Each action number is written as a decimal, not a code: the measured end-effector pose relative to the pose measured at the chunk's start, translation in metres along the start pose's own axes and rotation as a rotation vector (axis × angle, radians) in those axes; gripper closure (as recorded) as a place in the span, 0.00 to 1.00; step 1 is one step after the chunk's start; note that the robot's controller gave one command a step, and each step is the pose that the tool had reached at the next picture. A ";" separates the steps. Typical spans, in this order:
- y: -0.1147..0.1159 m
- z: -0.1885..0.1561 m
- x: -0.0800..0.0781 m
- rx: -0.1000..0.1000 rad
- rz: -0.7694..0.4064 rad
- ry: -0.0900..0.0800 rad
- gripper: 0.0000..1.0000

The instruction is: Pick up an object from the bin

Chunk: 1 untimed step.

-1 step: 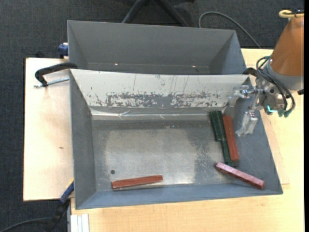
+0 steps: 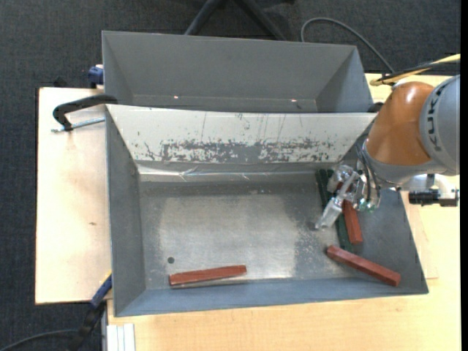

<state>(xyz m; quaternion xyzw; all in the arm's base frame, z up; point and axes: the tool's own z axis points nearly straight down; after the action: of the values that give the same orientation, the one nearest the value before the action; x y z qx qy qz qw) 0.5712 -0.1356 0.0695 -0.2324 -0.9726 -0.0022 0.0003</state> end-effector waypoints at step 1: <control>-0.013 -0.032 0.018 0.002 0.169 -0.002 0.00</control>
Offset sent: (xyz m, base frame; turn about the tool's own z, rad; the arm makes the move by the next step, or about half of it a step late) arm -0.0228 -0.0034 0.0305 0.1683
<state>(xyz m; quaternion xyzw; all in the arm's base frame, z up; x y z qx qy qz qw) 0.5495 -0.1387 0.1017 -0.3134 -0.9496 -0.0008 -0.0003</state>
